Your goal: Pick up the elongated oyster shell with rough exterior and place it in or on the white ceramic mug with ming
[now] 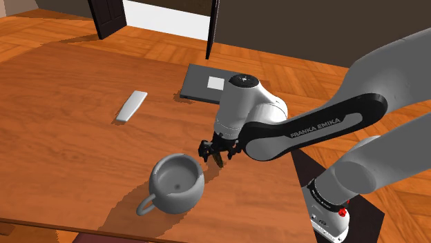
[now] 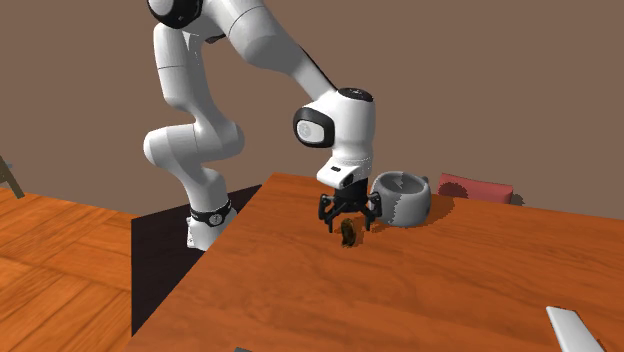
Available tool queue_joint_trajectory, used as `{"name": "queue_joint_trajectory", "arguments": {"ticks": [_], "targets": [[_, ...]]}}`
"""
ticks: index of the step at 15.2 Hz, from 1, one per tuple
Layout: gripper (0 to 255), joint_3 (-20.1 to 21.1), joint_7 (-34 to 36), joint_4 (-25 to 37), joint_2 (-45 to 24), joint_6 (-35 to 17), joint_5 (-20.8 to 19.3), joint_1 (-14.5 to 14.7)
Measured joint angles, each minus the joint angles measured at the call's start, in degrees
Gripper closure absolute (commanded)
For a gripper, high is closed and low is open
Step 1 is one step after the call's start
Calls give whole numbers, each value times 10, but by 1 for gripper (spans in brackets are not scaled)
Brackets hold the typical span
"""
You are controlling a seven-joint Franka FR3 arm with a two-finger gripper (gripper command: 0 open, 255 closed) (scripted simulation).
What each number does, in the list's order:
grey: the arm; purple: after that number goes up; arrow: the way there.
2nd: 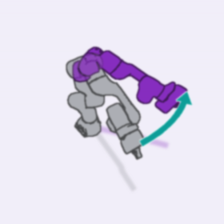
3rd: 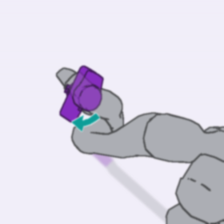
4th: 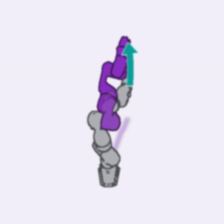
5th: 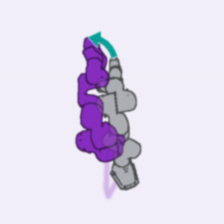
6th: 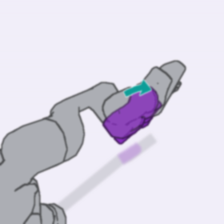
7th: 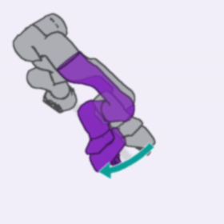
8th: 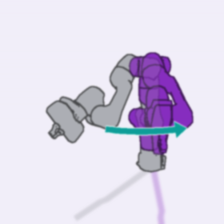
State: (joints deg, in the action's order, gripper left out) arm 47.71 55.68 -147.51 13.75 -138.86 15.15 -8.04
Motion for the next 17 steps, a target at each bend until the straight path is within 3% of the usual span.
{"name": "queue_joint_trajectory", "arguments": {"ticks": [10, 17], "targets": [[255, 0, 0, 0, 1, 1, 0, 0], [255, -24, -20, 20, 45, 59, 22, 15]]}}
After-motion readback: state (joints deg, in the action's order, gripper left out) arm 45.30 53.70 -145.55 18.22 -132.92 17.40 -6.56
